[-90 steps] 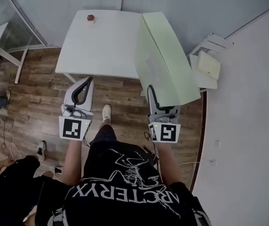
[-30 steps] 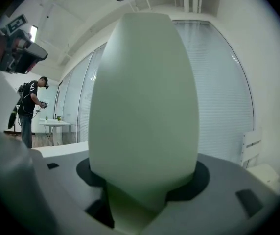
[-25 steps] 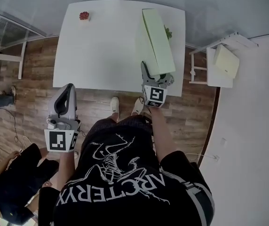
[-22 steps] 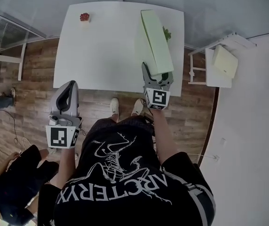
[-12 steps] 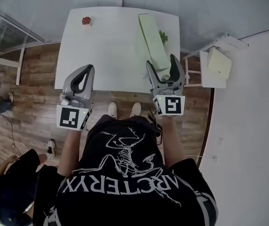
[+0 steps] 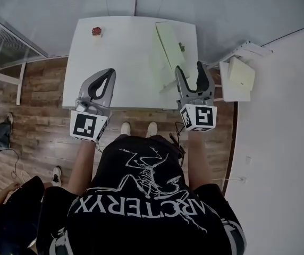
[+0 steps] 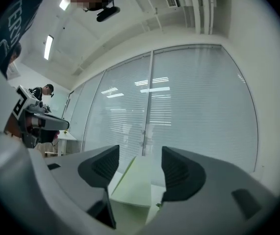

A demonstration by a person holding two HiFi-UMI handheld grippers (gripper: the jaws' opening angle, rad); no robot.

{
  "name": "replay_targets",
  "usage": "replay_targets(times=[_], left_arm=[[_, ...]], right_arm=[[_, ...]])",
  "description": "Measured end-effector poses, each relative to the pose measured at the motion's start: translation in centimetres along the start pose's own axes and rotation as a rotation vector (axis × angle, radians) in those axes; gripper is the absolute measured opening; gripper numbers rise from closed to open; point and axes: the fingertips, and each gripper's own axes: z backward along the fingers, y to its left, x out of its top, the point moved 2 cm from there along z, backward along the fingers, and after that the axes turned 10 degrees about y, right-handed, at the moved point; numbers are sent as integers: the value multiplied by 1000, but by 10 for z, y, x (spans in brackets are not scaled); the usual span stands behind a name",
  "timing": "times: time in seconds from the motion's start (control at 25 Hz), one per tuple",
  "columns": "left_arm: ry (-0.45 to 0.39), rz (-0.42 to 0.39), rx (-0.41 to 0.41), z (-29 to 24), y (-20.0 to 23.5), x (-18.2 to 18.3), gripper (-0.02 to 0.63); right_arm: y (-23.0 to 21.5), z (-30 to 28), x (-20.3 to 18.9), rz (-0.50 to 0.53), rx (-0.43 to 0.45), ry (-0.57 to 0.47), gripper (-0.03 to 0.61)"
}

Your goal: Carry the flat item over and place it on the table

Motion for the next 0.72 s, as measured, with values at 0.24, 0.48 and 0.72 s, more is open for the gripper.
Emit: replay_targets(times=[0.24, 0.48, 0.72], left_arm=[[-1, -3, -10, 3, 0, 7, 9], [-17, -20, -21, -6, -3, 9, 9], [-21, -17, -17, -9, -4, 7, 9]], right_arm=[[5, 11, 7, -22, -11, 0, 125], [5, 14, 16, 0, -15, 4, 23], [5, 12, 16, -7, -18, 19, 12]])
